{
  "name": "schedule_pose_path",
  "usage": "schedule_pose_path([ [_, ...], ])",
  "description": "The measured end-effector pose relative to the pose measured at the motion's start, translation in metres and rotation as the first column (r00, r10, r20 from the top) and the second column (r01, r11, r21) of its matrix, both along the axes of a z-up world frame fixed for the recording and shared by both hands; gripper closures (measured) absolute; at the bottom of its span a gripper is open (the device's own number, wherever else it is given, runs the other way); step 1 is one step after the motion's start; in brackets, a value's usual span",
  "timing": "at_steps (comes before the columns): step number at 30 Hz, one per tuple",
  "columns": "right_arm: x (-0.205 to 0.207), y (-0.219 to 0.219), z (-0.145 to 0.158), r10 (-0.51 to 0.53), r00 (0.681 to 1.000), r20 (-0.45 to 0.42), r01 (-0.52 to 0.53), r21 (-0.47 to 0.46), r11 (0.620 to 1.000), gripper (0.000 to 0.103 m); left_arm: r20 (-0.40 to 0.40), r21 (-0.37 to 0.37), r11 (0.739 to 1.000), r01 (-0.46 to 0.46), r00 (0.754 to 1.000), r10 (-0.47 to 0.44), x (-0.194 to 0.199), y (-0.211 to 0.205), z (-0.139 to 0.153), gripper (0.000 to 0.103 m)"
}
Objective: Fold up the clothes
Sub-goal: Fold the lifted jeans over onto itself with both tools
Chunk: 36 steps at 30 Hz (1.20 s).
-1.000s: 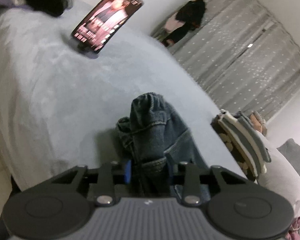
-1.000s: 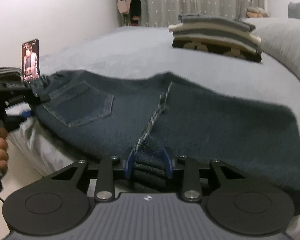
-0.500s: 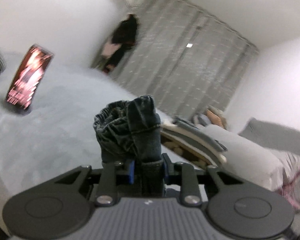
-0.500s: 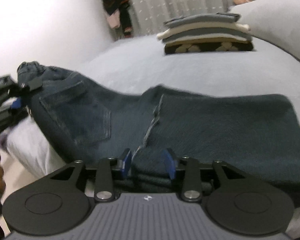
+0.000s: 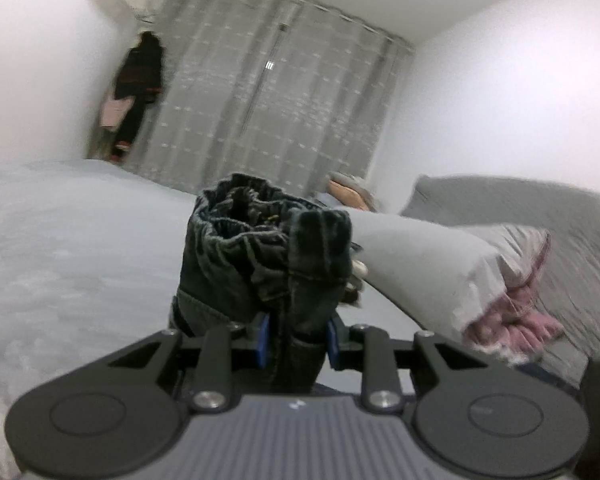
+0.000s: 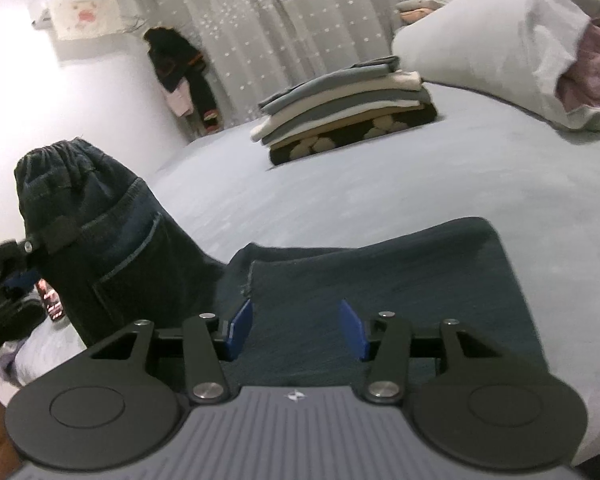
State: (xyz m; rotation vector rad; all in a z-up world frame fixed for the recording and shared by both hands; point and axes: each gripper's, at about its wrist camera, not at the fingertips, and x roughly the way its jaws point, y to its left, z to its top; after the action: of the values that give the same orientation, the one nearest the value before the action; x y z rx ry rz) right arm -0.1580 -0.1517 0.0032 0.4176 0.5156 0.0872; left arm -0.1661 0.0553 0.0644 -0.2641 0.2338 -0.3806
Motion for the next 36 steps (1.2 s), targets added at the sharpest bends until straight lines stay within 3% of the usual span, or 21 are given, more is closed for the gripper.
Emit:
schedule_pose_path([
  [6,-0.003,-0.025,0.0,-0.066,0.998,0.005,0.066,0.041,0.997,0.05,-0.03,0.082,0.989,0.125,0.992,-0.123,0.0,-0.037,-0.012,0.073],
  [10,-0.007,-0.045,-0.002,-0.128,0.992,0.003,0.127,0.057,0.99,0.048,-0.089,0.13,0.965,0.228,0.972,-0.218,0.004,-0.061,-0.03,0.067],
  [16,-0.013,-0.077,-0.015,-0.238,0.971,-0.033,0.24,0.079,0.967,0.048,-0.138,0.217,0.929,0.3,0.951,-0.275,0.001,-0.079,-0.055,0.058],
  [18,-0.015,-0.084,-0.02,-0.253,0.966,-0.044,0.256,0.097,0.962,0.047,-0.135,0.199,0.923,0.33,0.942,-0.308,-0.001,-0.079,-0.056,0.042],
  [20,-0.016,-0.088,-0.023,-0.257,0.965,-0.05,0.261,0.114,0.959,0.046,-0.144,0.144,0.913,0.381,0.921,-0.362,-0.001,-0.078,-0.055,0.035],
  [23,-0.013,-0.088,-0.026,-0.241,0.969,-0.052,0.246,0.15,0.957,0.045,-0.154,0.11,0.904,0.414,0.905,-0.396,-0.001,-0.078,-0.055,0.033],
  [26,-0.013,-0.087,-0.024,-0.221,0.974,-0.043,0.225,0.186,0.956,0.041,-0.153,0.12,0.911,0.393,0.914,-0.374,-0.001,-0.075,-0.055,0.032],
  [36,-0.005,-0.076,-0.026,-0.096,0.994,-0.046,0.106,0.305,0.947,0.036,-0.165,0.056,0.945,0.322,0.937,-0.309,0.007,-0.044,-0.052,0.03],
])
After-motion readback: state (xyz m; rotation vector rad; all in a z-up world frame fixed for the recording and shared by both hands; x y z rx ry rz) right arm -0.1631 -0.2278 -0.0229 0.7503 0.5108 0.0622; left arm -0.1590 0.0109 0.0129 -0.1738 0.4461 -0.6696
